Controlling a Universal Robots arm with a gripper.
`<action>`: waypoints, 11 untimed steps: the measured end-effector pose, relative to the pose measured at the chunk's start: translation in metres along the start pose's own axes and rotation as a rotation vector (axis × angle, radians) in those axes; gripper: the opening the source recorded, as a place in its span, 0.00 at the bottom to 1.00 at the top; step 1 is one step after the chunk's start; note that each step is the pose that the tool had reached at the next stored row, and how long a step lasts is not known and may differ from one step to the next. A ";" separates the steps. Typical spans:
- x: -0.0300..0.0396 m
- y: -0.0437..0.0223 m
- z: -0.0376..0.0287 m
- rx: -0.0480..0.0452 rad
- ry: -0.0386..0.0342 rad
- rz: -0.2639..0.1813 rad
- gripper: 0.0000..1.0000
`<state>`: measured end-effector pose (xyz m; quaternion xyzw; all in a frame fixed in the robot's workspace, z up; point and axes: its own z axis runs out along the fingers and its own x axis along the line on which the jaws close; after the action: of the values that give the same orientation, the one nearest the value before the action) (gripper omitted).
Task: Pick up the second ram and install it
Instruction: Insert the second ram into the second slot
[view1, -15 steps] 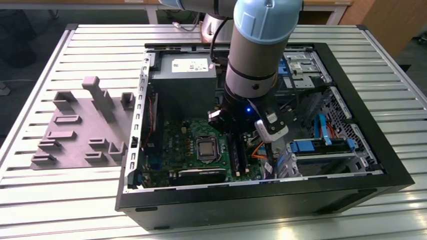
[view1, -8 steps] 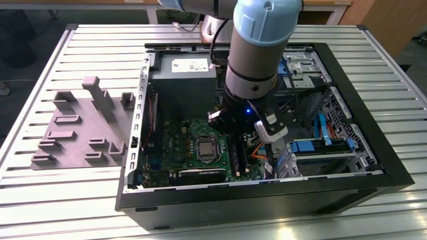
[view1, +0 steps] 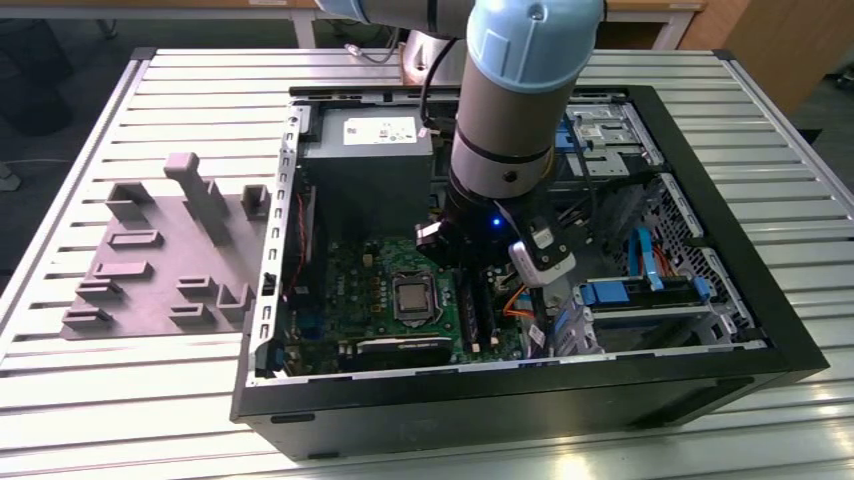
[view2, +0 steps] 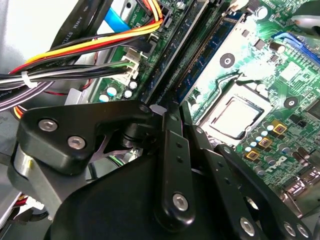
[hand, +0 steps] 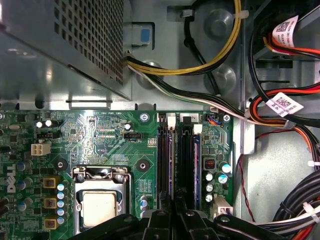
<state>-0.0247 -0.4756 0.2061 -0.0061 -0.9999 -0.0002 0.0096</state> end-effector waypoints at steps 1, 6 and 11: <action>0.0000 0.0000 0.0000 0.0000 0.0000 0.000 0.14; 0.0000 0.0000 0.0000 -0.0001 0.0000 0.000 0.21; 0.0003 0.0000 -0.0136 0.0000 0.0000 0.000 0.21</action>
<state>-0.0247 -0.4756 0.2197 -0.0061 -0.9999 -0.0002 0.0096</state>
